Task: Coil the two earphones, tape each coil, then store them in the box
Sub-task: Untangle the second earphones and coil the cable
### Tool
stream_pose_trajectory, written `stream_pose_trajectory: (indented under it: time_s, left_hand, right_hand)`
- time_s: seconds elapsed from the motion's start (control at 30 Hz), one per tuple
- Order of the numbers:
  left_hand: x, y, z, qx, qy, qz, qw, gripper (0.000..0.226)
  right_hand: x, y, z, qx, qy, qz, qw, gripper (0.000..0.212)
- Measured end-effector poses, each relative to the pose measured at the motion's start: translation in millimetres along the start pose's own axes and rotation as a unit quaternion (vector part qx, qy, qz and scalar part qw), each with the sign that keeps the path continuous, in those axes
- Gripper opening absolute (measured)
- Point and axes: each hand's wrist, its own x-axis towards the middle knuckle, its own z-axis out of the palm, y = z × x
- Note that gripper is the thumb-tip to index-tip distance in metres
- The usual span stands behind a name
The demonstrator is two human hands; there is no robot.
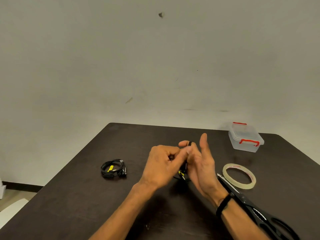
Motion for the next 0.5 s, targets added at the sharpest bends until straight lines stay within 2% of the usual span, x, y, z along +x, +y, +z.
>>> stream_pose_trajectory:
  time_s: [0.07,0.17,0.37,0.47,0.5]
  left_hand:
    - [2,-4,-9,0.020,0.047,-0.002,0.999,0.059]
    - [1,-5,-19,0.072,0.071,0.053,0.993,0.057]
    - [5,-18,-30,0.264,0.137,0.133,0.946,0.057]
    - [6,-18,-32,0.293,0.185,0.135,0.928,0.061]
    - [7,-18,-33,0.291,0.194,0.131,0.927,0.063]
  right_hand:
    - [-3,1,8,-0.058,-0.036,-0.013,0.998,0.082]
    - [-9,3,18,-0.118,-0.070,-0.018,0.990,0.088]
    - [-20,-2,25,-0.204,-0.105,-0.043,0.972,0.076]
    - [-22,-1,28,-0.288,-0.130,-0.030,0.948,0.100]
    - [-22,1,29,-0.302,-0.134,-0.033,0.943,0.102]
